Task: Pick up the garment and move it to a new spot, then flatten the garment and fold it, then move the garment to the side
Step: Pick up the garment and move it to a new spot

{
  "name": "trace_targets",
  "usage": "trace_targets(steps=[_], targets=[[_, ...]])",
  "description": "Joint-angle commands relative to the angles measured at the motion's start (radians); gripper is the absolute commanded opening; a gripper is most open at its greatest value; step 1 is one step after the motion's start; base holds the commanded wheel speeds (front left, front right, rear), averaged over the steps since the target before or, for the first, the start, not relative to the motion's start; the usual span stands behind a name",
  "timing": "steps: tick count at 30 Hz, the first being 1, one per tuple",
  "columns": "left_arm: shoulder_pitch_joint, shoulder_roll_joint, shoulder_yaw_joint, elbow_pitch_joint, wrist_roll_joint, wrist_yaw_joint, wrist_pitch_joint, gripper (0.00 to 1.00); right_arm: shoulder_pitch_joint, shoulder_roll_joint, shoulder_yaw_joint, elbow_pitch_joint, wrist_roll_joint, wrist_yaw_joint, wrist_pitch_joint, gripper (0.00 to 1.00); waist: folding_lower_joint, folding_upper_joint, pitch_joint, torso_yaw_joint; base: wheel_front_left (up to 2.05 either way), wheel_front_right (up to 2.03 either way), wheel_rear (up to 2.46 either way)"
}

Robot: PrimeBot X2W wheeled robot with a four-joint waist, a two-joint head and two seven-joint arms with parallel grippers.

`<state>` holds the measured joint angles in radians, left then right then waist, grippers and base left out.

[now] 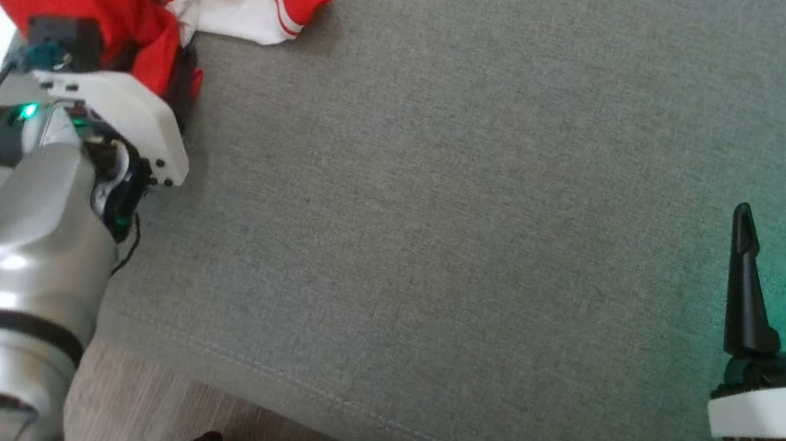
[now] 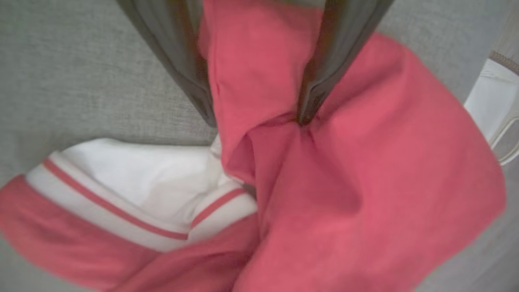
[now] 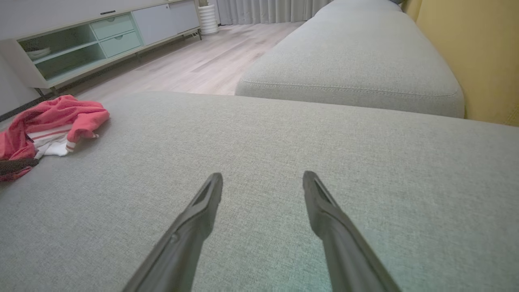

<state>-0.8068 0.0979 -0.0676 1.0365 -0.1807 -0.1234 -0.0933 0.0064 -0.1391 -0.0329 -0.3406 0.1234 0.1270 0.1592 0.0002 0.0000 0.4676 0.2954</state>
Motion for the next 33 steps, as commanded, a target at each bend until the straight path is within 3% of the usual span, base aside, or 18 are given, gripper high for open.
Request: trace_targets(steps=[1, 3, 4, 5, 6, 11, 14, 26, 33], targets=[[-0.034, 0.060, 0.013, 0.022, -0.011, -0.002, 0.033, 1.00, -0.020, -0.010, 0.031, -0.039, 0.011, 0.004, 0.002, 1.00, -0.0002, 0.0000, 0.004, -0.004, 0.00, 0.00, 0.00], [-0.048, 0.062, 0.009, 0.050, -0.015, -0.003, 0.055, 1.00, -0.022, -0.010, 0.034, -0.038, 0.012, 0.004, 0.002, 1.00, -0.0002, 0.0000, 0.005, -0.005, 0.00, 0.00, 0.00], [-0.059, 0.065, 0.004, 0.070, -0.017, -0.004, 0.067, 0.83, -0.024, -0.009, 0.036, -0.037, 0.012, 0.004, 0.002, 1.00, -0.0002, 0.0000, 0.005, -0.005, 0.00, 0.00, 0.00], [-0.070, 0.068, 0.004, 0.076, -0.020, -0.004, 0.053, 0.30, -0.026, -0.008, 0.037, -0.035, 0.013, 0.004, 0.000, 1.00, -0.0002, 0.0000, 0.003, -0.006, 0.00, 0.00, 0.00], [-0.076, 0.071, 0.007, 0.081, -0.024, -0.004, 0.030, 0.00, -0.026, -0.007, 0.037, -0.031, 0.014, 0.004, -0.003, 1.00, -0.0002, 0.0000, -0.005, -0.007, 0.00, 0.00, 0.00], [-0.078, 0.100, 0.007, 0.063, -0.017, 0.020, -0.123, 0.00, -0.019, 0.004, 0.034, -0.011, 0.015, 0.004, -0.022, 1.00, -0.0002, 0.0000, -0.059, -0.011, 0.00, 0.00, 0.00], [-0.052, 0.121, 0.009, -0.020, -0.004, 0.047, -0.164, 0.00, -0.014, 0.017, 0.032, 0.006, 0.016, 0.004, -0.049, 1.00, -0.0002, 0.0000, -0.122, -0.014, 0.00, 0.00, 0.00], [0.265, 0.118, 0.017, -0.510, 0.017, 0.115, -0.164, 0.00, 0.026, 0.067, 0.079, 0.082, 0.053, 0.004, -0.136, 1.00, -0.0002, 0.0000, -0.334, -0.086, 0.00, 0.00, 0.00], [0.451, 0.085, -0.051, -0.820, 0.031, 0.124, -0.057, 0.00, 0.052, 0.083, 0.099, 0.114, 0.072, 0.004, -0.161, 1.00, -0.0002, 0.0000, -0.368, -0.190, 0.00, 0.00, 0.00]])
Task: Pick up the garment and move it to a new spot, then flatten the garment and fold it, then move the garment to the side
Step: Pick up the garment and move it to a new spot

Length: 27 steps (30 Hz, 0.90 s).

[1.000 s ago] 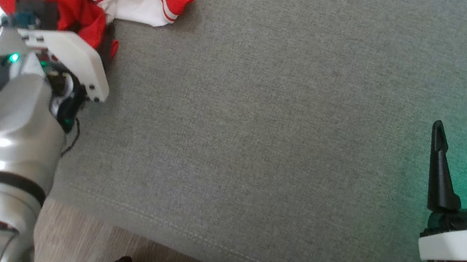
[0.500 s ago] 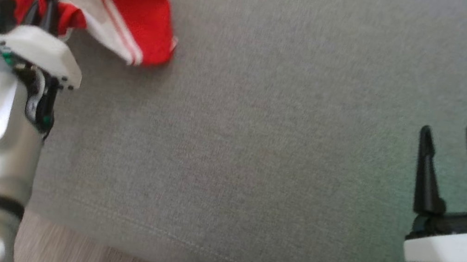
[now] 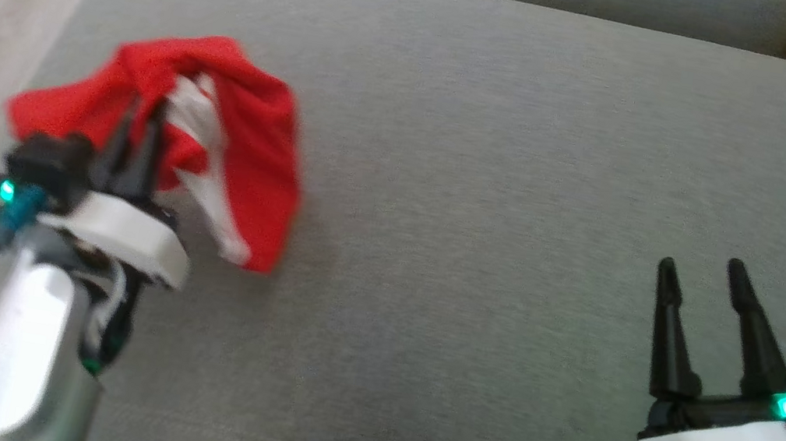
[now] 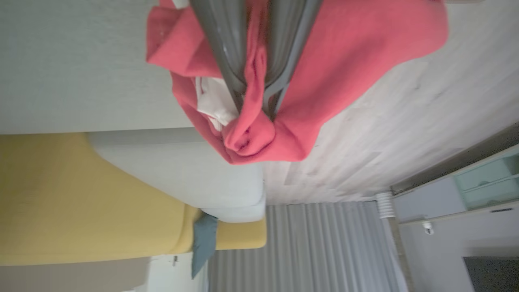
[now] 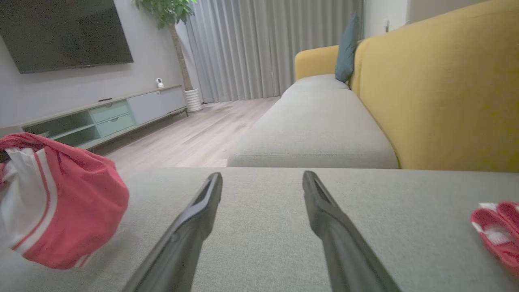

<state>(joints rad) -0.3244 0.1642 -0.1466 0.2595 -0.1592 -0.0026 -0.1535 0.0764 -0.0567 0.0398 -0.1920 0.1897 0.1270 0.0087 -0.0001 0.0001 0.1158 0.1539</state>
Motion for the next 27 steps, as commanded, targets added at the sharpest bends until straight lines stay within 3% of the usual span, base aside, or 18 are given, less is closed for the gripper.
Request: trace_targets(steps=[1, 7, 15, 20, 24, 25, 26, 27], targets=[[-0.013, 0.014, 0.018, -0.075, 0.009, 0.002, 0.018, 0.00, -0.018, 0.002, 0.034, -0.030, 0.007, 0.004, -0.013, 1.00, 0.0001, -0.0001, -0.015, -0.074, 0.00, 0.00, 0.00], [0.013, -0.035, -0.086, -0.138, 0.019, -0.032, 0.081, 0.00, -0.024, 0.005, 0.051, -0.009, 0.024, 0.004, -0.034, 1.00, 0.0001, -0.0001, 0.017, -0.221, 0.00, 0.00, 0.00], [-0.081, -0.061, -0.186, -0.034, 0.070, -0.049, 0.093, 0.00, -0.053, 0.006, 0.097, 0.036, 0.071, 0.004, -0.072, 1.00, 0.0001, -0.0001, 0.075, -0.420, 0.00, 0.00, 0.00], [-0.136, -0.036, -0.172, 0.070, 0.087, -0.031, 0.098, 0.00, -0.063, 0.006, 0.099, 0.057, 0.086, 0.004, -0.093, 1.00, 0.0001, -0.0001, 0.109, -0.478, 0.00, 0.00, 0.00], [-0.158, -0.035, -0.163, 0.165, 0.067, -0.038, 0.080, 0.00, -0.075, 0.006, 0.091, 0.069, 0.085, 0.004, -0.105, 1.00, 0.0001, -0.0001, 0.129, -0.481, 0.00, 0.00, 0.00], [-0.163, -0.040, -0.165, 0.187, 0.058, -0.046, 0.071, 0.28, -0.078, 0.006, 0.090, 0.071, 0.084, 0.004, -0.105, 1.00, 0.0001, -0.0001, 0.132, -0.478, 0.00, 0.00, 0.00], [-0.167, -0.045, -0.168, 0.206, 0.049, -0.054, 0.057, 0.97, -0.081, 0.006, 0.090, 0.074, 0.084, 0.004, -0.106, 1.00, 0.0001, -0.0001, 0.134, -0.474, 0.00, 0.00, 0.00], [-0.168, -0.050, -0.173, 0.224, 0.043, -0.061, 0.045, 1.00, -0.083, 0.006, 0.090, 0.077, 0.084, 0.004, -0.107, 1.00, 0.0001, -0.0001, 0.133, -0.470, 0.00, 0.00, 0.00]])
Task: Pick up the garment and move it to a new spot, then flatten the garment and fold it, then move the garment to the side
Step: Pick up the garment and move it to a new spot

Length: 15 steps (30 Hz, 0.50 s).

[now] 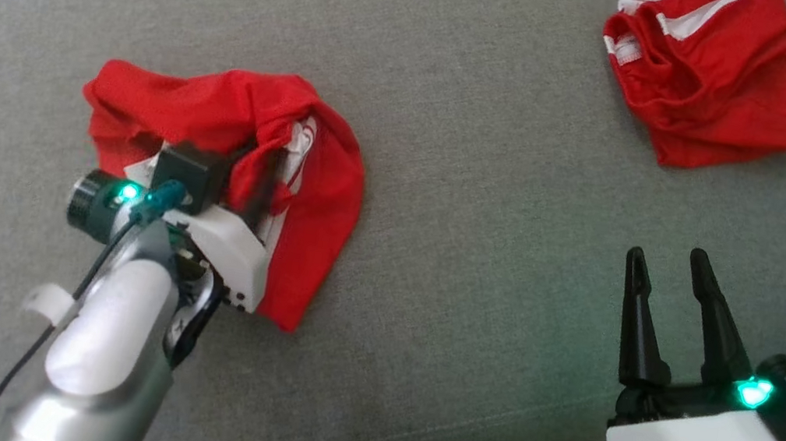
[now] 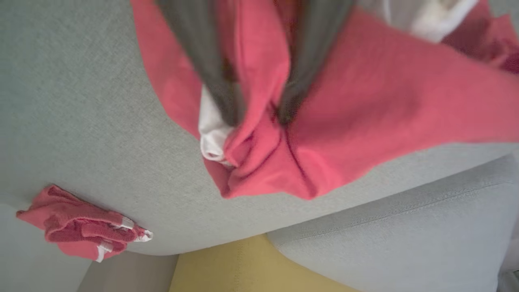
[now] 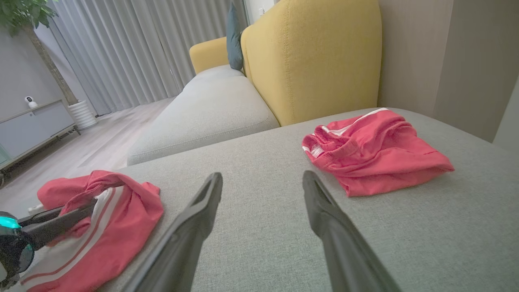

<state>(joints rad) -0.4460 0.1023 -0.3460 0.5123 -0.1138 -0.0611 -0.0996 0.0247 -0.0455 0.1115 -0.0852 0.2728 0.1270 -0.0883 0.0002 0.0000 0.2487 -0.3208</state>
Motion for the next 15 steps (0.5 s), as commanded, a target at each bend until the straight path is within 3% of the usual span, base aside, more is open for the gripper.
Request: trace_targets(steps=[1, 8, 15], targets=[[-0.047, 0.007, 0.022, -0.015, -0.010, -0.008, -0.024, 1.00, -0.034, -0.005, 0.019, -0.026, 0.001, 0.004, -0.010, 1.00, -0.0002, 0.0000, -0.002, 0.009, 0.00, 0.00, 0.00], [-0.010, -0.004, 0.033, -0.068, -0.034, 0.004, -0.146, 1.00, -0.026, -0.005, 0.004, -0.013, -0.018, 0.004, -0.008, 1.00, -0.0002, 0.0000, -0.046, 0.058, 0.00, 0.00, 0.00], [0.088, 0.026, 0.117, -0.281, -0.037, 0.073, -0.162, 1.00, -0.010, -0.005, -0.035, -0.032, -0.056, 0.004, 0.013, 1.00, -0.0002, 0.0000, -0.089, 0.134, 0.00, 0.00, 0.00]])
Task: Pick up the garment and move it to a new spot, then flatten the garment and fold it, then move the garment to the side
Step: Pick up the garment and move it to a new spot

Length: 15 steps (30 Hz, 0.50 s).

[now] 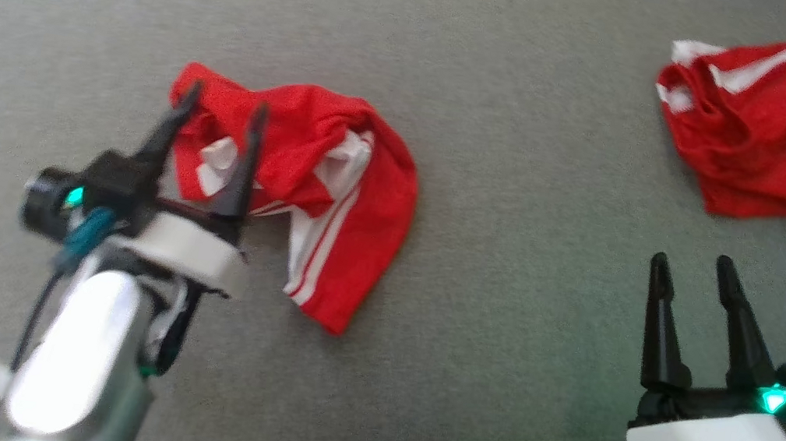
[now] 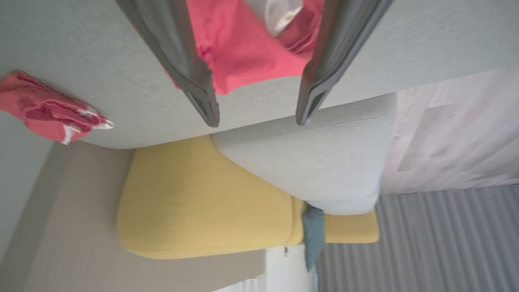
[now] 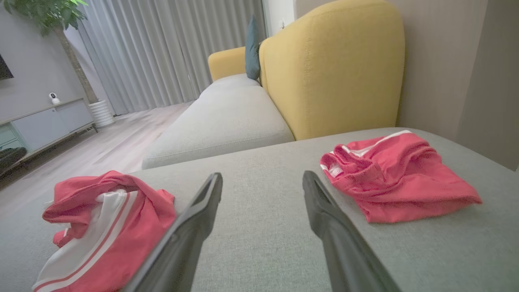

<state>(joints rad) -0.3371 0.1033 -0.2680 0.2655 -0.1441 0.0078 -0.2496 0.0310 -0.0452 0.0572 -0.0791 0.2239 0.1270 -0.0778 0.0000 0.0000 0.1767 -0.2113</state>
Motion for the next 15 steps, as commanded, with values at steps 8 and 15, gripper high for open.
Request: trace_targets(steps=[8, 15], targets=[[0.126, 0.052, 0.166, -0.137, -0.040, 0.025, -0.012, 1.00, 0.010, -0.005, -0.015, -0.056, -0.015, 0.004, 0.021, 1.00, 0.0000, 0.0000, -0.056, 0.127, 0.00, 0.00, 0.00], [0.249, 0.053, 0.232, -0.168, -0.058, -0.007, -0.012, 1.00, 0.042, -0.005, -0.032, -0.054, -0.026, 0.004, 0.035, 1.00, 0.0000, 0.0000, -0.096, 0.178, 0.00, 0.00, 0.00]])
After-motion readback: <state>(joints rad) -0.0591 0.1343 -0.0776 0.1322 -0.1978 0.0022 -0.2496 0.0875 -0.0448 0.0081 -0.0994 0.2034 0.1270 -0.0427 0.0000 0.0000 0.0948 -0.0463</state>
